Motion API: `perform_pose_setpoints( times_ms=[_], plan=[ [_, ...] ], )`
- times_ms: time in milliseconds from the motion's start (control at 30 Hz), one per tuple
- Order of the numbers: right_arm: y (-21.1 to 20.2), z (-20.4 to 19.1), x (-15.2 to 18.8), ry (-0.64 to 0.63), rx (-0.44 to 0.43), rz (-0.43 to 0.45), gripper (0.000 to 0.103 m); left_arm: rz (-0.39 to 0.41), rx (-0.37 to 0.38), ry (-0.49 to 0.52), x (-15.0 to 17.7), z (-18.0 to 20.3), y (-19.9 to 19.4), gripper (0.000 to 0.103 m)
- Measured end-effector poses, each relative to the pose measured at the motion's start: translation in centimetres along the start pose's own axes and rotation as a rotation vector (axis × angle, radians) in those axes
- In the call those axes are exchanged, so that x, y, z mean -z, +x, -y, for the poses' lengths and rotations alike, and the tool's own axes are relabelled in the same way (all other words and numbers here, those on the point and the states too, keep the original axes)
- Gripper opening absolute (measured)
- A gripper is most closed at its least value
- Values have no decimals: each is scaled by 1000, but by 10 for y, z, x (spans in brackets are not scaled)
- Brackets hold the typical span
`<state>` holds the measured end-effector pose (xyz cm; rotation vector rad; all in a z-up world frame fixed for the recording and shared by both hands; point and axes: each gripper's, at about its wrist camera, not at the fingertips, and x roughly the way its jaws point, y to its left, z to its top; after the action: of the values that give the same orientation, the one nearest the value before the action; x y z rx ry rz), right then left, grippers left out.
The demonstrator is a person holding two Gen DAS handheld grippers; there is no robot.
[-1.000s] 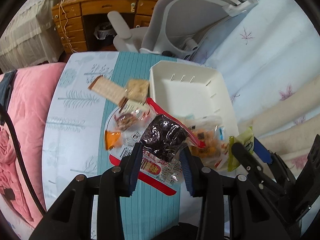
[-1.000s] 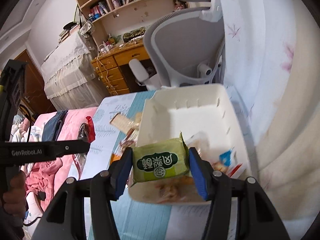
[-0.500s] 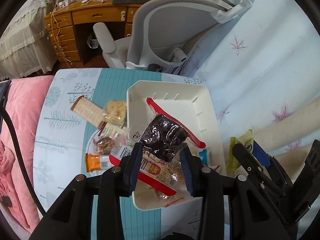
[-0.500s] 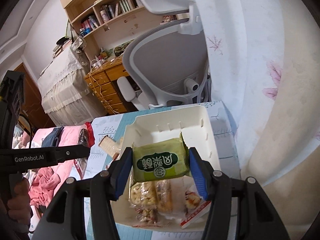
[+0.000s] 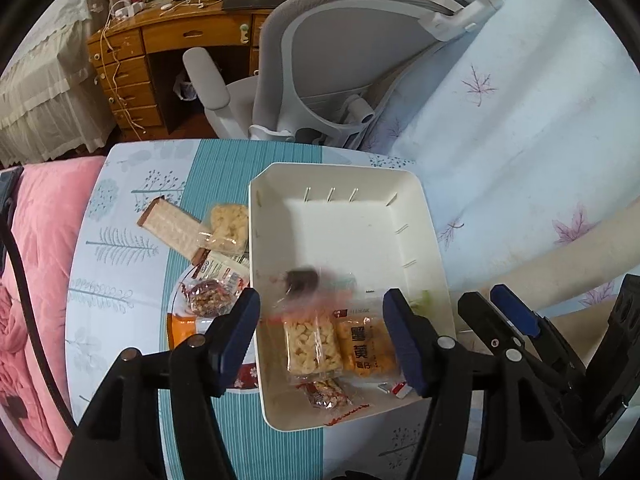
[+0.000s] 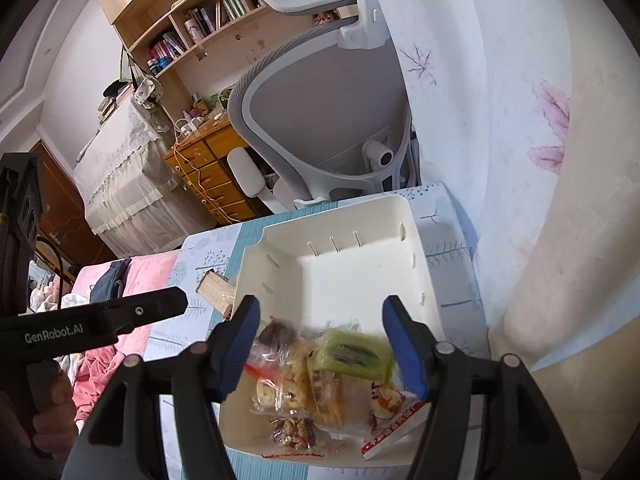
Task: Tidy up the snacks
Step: 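Carry both packets into the white tray and open both grippers, then move both grippers back toward the remaining snacks beside the tray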
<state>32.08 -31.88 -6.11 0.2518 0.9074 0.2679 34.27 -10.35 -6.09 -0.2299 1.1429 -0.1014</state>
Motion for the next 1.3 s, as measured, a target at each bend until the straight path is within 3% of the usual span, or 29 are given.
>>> perform_pose_setpoints(
  times_ms=[333,400,867,1300],
  plan=[
    [5,-2,14,73,16,-59,71,-33,-12,-27,30,-24,-3,64],
    [5,-5,22,81,29,-67,71,-46,-30,-30,39,-31,-3,69],
    [8,-45,79,147,8,-120,71,-165,-33,-139,102,-123,-9,70],
    [23,-104,134,363,22,-194,71,-220,2,-67,126,-206,-34,70]
  ],
)
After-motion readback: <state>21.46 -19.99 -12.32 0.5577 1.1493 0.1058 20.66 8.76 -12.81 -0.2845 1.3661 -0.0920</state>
